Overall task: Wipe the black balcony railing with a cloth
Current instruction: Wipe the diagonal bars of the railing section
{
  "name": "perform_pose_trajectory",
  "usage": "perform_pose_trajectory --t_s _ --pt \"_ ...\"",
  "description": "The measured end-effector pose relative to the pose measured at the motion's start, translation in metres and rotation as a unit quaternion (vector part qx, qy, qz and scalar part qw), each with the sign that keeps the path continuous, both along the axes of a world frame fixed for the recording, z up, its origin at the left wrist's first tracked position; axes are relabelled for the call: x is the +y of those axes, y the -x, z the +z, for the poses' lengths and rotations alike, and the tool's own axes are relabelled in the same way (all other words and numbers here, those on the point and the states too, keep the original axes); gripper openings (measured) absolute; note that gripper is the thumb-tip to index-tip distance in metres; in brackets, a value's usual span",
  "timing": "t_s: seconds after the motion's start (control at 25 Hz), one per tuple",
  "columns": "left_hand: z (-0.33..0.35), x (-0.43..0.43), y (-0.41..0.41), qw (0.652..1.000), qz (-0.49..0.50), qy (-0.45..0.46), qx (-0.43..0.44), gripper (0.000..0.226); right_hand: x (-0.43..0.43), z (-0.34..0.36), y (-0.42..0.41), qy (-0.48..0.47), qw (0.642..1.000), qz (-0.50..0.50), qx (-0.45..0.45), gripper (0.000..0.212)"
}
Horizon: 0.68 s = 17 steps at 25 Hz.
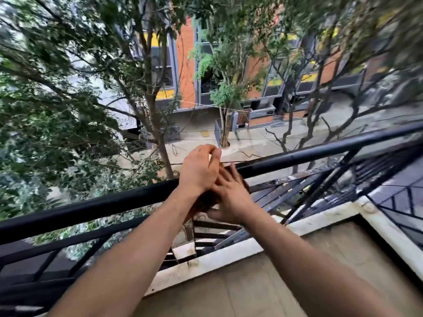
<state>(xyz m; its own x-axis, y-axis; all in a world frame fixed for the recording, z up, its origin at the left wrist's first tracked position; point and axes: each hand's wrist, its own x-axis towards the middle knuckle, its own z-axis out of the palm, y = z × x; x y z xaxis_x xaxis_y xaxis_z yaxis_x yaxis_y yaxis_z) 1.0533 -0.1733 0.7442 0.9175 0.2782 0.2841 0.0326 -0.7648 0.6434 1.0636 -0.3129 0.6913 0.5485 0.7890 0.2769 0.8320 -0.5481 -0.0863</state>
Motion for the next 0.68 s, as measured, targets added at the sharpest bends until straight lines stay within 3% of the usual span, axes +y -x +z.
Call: perform_pose_trajectory --t_s 0.16,0.24,0.36,0.48,0.56,0.68 --pt "-0.010 -0.017 -0.006 1.000 0.006 0.008 0.005 0.050 -0.093 0.014 -0.069 0.019 0.986 -0.155 0.061 0.091" --pt "-0.017 -0.025 -0.007 0.999 0.028 0.011 0.011 0.040 -0.079 0.018 -0.072 -0.002 0.974 -0.217 0.065 0.088" --pt "-0.017 -0.057 -0.036 0.998 0.035 0.038 0.026 0.040 -0.038 0.008 -0.050 -0.070 0.990 -0.113 0.038 0.073" --pt "-0.010 -0.089 -0.068 0.999 0.017 0.020 0.038 0.041 -0.073 0.008 -0.074 -0.091 0.995 0.024 0.039 0.066" --pt "-0.007 -0.102 -0.080 0.998 0.004 0.019 0.053 0.042 -0.132 0.027 -0.123 -0.014 0.997 -0.033 0.072 0.066" --pt "-0.013 -0.120 -0.084 0.998 0.001 0.012 0.064 0.045 -0.179 0.047 -0.167 0.051 0.976 -0.202 0.064 0.056"
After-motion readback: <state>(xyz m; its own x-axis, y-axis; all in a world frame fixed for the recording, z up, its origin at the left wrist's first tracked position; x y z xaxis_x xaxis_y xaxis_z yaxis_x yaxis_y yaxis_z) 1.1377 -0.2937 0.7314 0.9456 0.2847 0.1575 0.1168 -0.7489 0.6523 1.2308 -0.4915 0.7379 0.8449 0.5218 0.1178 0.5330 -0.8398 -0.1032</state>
